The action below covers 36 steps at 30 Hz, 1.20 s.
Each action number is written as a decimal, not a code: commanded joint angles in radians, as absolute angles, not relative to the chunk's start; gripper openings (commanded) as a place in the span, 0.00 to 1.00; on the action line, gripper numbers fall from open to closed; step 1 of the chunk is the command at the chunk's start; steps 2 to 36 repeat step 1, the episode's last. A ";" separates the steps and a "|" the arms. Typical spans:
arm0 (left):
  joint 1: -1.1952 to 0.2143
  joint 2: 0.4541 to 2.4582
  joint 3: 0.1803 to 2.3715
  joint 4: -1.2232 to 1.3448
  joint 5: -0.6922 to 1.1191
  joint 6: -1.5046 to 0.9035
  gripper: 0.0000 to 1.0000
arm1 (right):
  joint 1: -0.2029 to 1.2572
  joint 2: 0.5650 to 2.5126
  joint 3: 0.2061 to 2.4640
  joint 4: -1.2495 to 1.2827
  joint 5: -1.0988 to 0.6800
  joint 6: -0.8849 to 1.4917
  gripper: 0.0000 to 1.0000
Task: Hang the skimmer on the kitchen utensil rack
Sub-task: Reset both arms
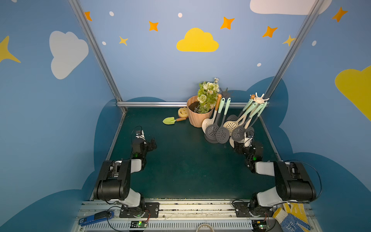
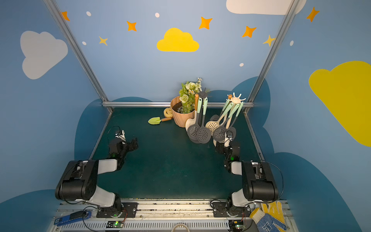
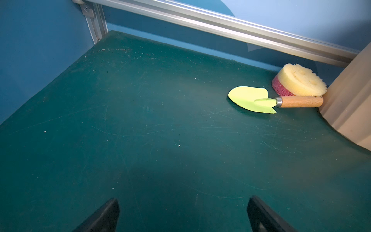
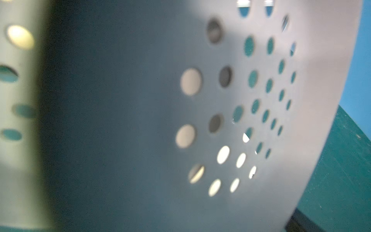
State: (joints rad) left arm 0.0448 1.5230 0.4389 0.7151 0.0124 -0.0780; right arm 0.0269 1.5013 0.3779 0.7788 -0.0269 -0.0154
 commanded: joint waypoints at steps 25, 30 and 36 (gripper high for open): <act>0.044 1.531 0.432 0.729 0.002 -0.066 1.00 | 0.035 1.511 0.411 0.780 -0.040 -0.017 0.92; 0.044 1.531 0.432 0.729 0.002 -0.066 1.00 | 0.035 1.511 0.411 0.780 -0.040 -0.017 0.92; 0.044 1.531 0.432 0.729 0.002 -0.066 1.00 | 0.035 1.511 0.411 0.780 -0.040 -0.017 0.92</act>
